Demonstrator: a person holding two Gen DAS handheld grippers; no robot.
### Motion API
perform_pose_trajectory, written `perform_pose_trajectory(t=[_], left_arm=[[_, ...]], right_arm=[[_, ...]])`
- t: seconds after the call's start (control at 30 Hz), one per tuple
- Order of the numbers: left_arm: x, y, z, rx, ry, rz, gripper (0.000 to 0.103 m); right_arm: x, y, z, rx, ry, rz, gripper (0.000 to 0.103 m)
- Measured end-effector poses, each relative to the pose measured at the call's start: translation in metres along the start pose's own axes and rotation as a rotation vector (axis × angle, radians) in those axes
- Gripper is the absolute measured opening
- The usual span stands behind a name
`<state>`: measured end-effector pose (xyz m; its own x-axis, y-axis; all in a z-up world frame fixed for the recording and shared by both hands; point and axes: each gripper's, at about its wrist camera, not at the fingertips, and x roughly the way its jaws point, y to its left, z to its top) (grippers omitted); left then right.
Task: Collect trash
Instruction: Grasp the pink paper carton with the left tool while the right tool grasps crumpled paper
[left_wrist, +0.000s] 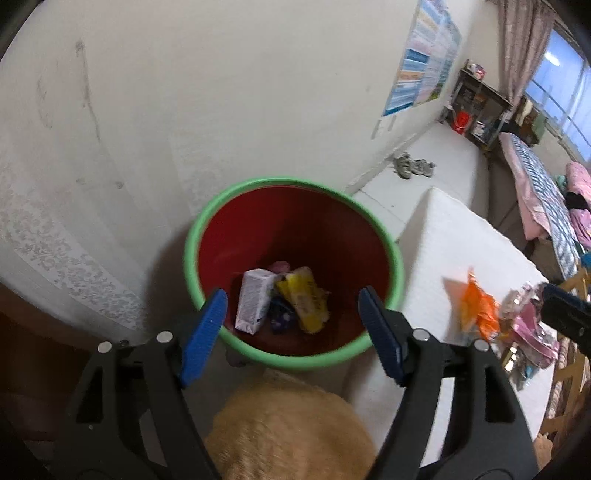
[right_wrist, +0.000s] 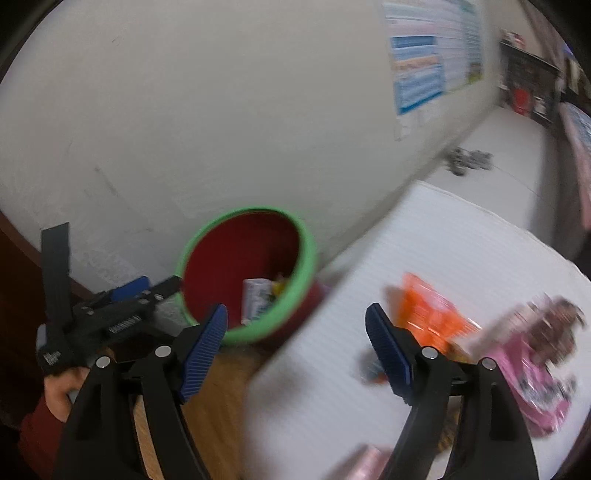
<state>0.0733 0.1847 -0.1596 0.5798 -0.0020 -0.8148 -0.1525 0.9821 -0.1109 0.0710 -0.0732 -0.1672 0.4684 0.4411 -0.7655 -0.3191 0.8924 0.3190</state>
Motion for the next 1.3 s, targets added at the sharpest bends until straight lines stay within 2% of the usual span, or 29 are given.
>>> perform_pose_trajectory(t=[0.2, 0.37, 0.5, 0.6, 0.7, 0.8, 0.87, 0.93, 1.03, 1.13, 1.23, 1.27, 1.3], left_arm=[[-0.004, -0.047, -0.022, 0.073, 0.038, -0.070, 0.073], [0.001, -0.106, -0.063, 0.176, 0.134, -0.184, 0.075], [0.008, -0.164, -0.110, 0.328, 0.258, -0.298, 0.075], [0.015, -0.198, -0.135, 0.411, 0.314, -0.333, 0.080], [0.030, -0.223, -0.155, 0.455, 0.406, -0.374, 0.081], [0.046, -0.237, -0.171, 0.500, 0.465, -0.333, 0.081], [0.053, -0.237, -0.178, 0.489, 0.502, -0.349, 0.079], [0.055, -0.233, -0.177, 0.442, 0.520, -0.397, 0.058], [0.051, -0.229, -0.171, 0.403, 0.518, -0.427, 0.037], [0.044, -0.231, -0.168, 0.424, 0.483, -0.398, 0.037], [0.040, -0.231, -0.168, 0.422, 0.477, -0.396, 0.037], [0.041, -0.230, -0.168, 0.409, 0.481, -0.399, 0.039], [0.042, -0.230, -0.167, 0.400, 0.486, -0.399, 0.045]], right_arm=[[-0.039, -0.068, -0.052, 0.141, -0.012, -0.123, 0.078], [-0.056, -0.117, -0.100, 0.228, 0.020, -0.243, 0.078], [-0.063, -0.140, -0.126, 0.288, 0.039, -0.267, 0.078], [-0.072, -0.155, -0.138, 0.317, 0.034, -0.272, 0.078], [-0.080, -0.163, -0.143, 0.336, 0.012, -0.271, 0.078], [-0.087, -0.171, -0.137, 0.339, -0.018, -0.272, 0.079], [-0.088, -0.176, -0.128, 0.334, -0.037, -0.275, 0.081], [-0.089, -0.182, -0.115, 0.328, -0.055, -0.286, 0.081], [-0.088, -0.195, -0.092, 0.338, -0.088, -0.285, 0.081], [-0.080, -0.208, -0.070, 0.359, -0.110, -0.286, 0.081], [-0.060, -0.222, -0.049, 0.377, -0.095, -0.299, 0.081], [-0.054, -0.225, -0.045, 0.379, -0.086, -0.306, 0.081], [-0.045, -0.230, -0.041, 0.382, -0.070, -0.317, 0.081]])
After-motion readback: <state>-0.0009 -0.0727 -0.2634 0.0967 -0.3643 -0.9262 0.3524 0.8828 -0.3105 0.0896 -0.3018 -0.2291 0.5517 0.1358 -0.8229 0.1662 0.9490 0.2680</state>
